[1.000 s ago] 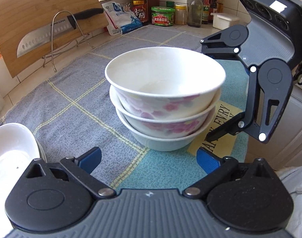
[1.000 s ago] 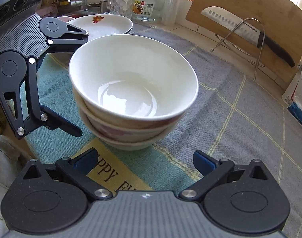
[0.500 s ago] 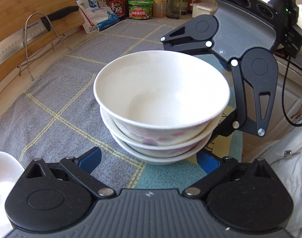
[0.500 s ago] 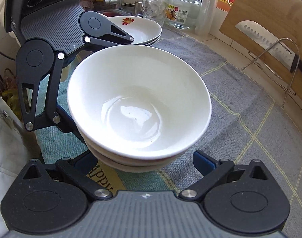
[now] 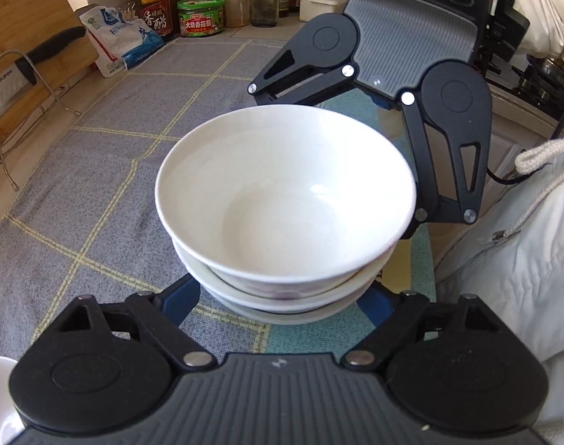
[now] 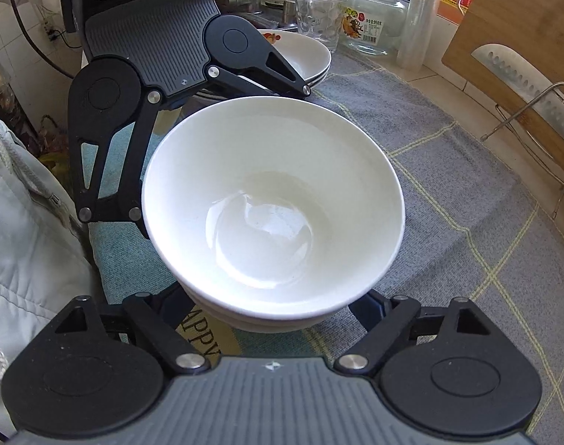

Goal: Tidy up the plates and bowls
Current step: 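Carry the bowl stack with both grippers to the plates beside the sink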

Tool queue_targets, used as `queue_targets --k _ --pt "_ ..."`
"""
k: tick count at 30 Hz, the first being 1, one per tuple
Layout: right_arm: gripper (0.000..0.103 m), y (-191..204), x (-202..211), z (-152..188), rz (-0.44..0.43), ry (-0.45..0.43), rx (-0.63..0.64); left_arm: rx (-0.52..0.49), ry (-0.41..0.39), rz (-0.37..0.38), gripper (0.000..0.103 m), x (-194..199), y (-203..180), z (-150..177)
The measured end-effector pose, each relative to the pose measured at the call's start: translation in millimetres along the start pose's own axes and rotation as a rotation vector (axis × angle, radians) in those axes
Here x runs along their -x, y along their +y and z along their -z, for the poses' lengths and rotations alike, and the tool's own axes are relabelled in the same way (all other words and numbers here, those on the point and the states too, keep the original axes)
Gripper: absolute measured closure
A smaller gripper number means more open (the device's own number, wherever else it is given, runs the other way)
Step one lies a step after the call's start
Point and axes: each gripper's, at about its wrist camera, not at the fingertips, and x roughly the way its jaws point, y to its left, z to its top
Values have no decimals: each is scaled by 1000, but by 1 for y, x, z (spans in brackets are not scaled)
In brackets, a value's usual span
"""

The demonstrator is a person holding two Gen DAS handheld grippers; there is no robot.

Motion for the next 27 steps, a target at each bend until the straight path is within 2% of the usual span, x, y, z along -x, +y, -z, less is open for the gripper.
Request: queue_targets --k 9,27 --pt "13 2 2 0 -3 10 -16 -21 0 51 17 -4 5 -3" --pt "14 3 7 -8 -13 19 -16 0 -11 41 18 5 4 -1"
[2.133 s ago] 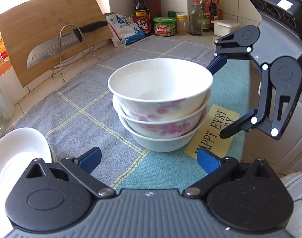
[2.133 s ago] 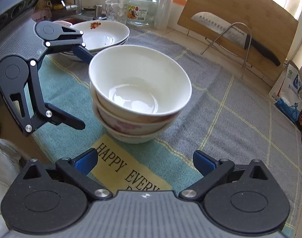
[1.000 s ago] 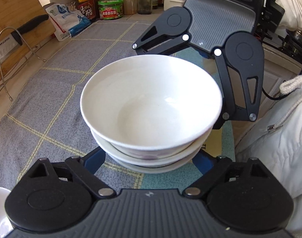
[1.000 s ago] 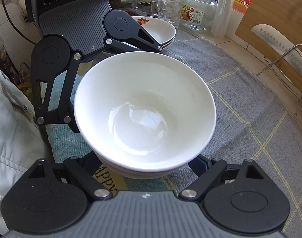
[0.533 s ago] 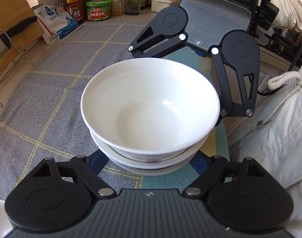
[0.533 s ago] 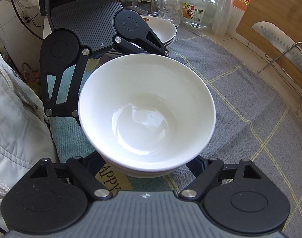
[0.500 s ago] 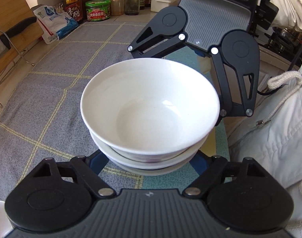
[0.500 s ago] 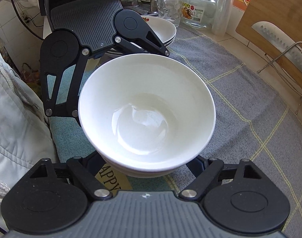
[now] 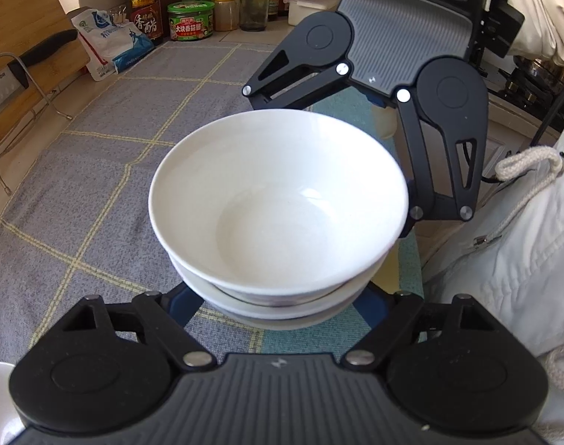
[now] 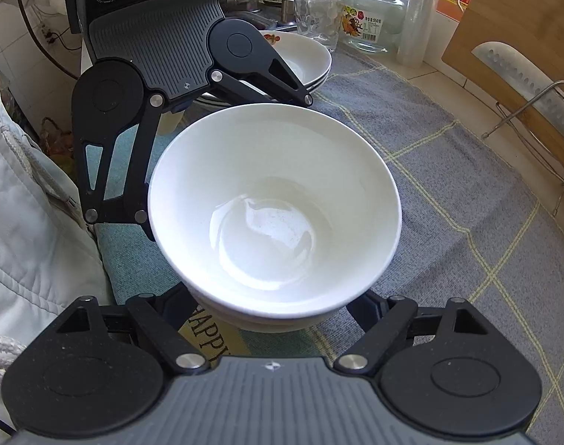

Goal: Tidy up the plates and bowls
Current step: 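Carry the bowl stack with both grippers to the plates beside the sink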

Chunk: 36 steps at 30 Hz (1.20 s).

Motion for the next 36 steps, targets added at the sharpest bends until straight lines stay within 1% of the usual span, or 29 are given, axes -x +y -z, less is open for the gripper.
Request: queue_targets --k 6,10,19,27,31,36 --pt "14 2 6 -19 -12 -2 52 43 -28 -36 18 20 0 4" --pt "14 5 8 -40 -24 -8 108 73 -48 -80 18 39 1 10" --pt "14 15 -3 -94 -63 -29 253 165 -77 -200 18 87 9 37" --pt "14 23 -25 -142 -96 -44 377 242 -84 -308 18 122 20 66" --pt "14 22 -43 -168 -113 -50 430 278 -83 -362 18 135 27 80" --pt "14 20 -64 -192 -129 -45 478 315 -78 -405 18 144 40 95"
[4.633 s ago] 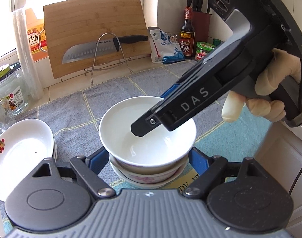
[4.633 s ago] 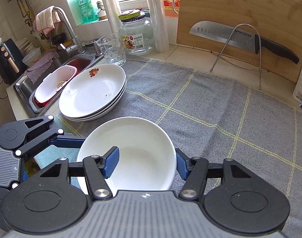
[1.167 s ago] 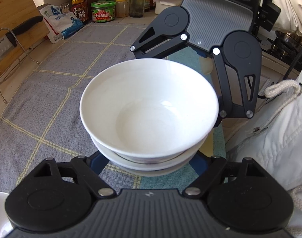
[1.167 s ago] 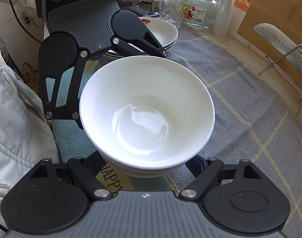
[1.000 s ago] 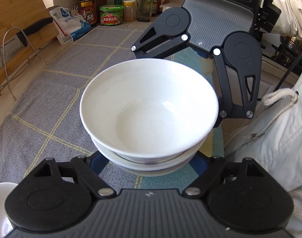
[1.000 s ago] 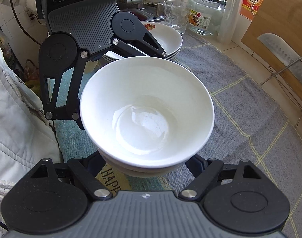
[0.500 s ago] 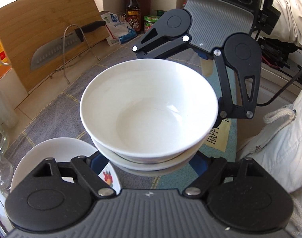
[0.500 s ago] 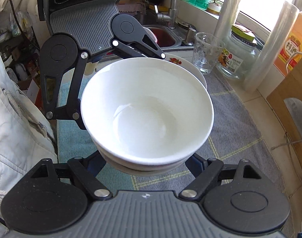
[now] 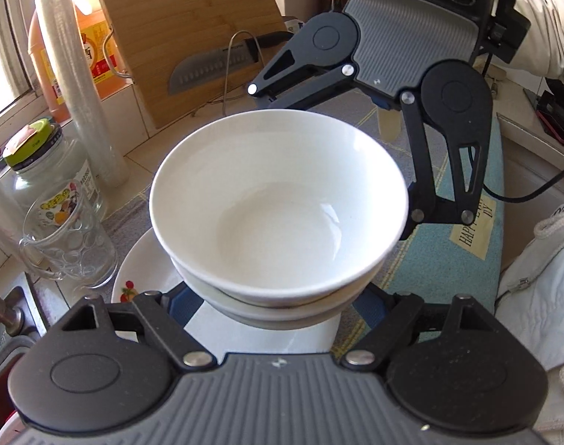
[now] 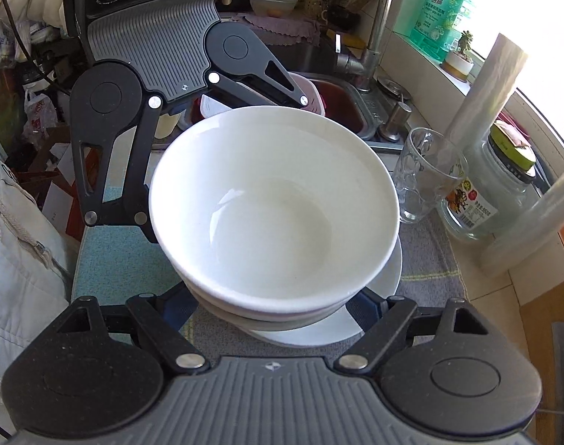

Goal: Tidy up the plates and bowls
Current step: 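Carry the bowl stack with both grippers to the plates beside the sink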

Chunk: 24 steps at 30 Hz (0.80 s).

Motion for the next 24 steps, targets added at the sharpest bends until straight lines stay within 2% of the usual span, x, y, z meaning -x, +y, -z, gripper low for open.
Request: queue_targets --k 13,24 --pt "15 -22 -40 -10 -38 28 17 76 44 -35 18 -17 33 19" --pt "15 -33 -46 -4 -58 24 -31 101 47 -32 18 -22 41 20"
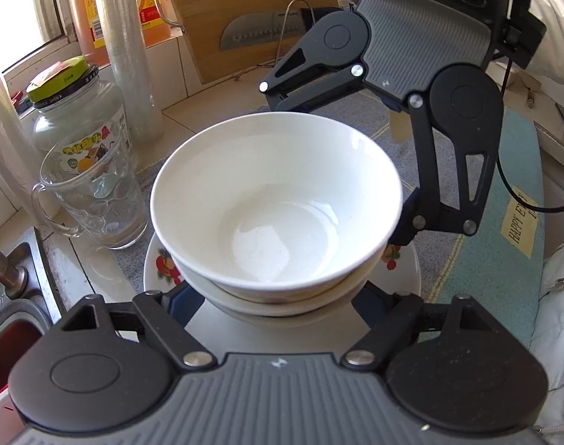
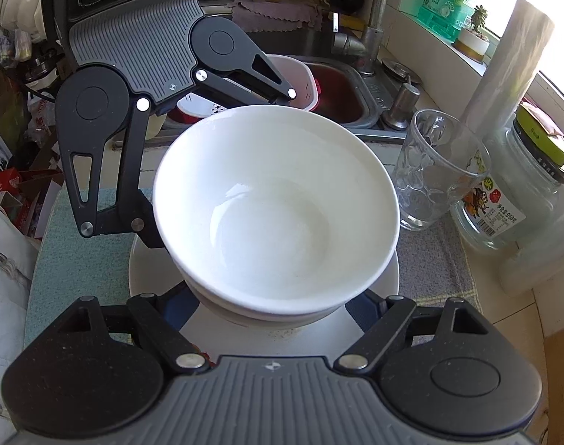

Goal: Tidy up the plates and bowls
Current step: 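Carry the bowl stack with both grippers to the plates beside the sink, then lower the bowl stack onto the plates and open both grippers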

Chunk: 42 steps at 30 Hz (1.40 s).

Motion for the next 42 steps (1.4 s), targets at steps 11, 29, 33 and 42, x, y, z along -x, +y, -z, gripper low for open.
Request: queue_targets --k 11,29,33,42 --pt "4 -1 3 2 20 -22 -40 -15 3 -66 5 1 -6 1" --pt "0 44 34 18 296 14 -386 130 -269 -327 1 57 -42 33" --pt "0 62 52 26 399 3 -533 181 -391 -436 1 78 -62 34" --pt "0 98 100 47 670 -58 -910 517 -294 -511 1 99 -92 19"
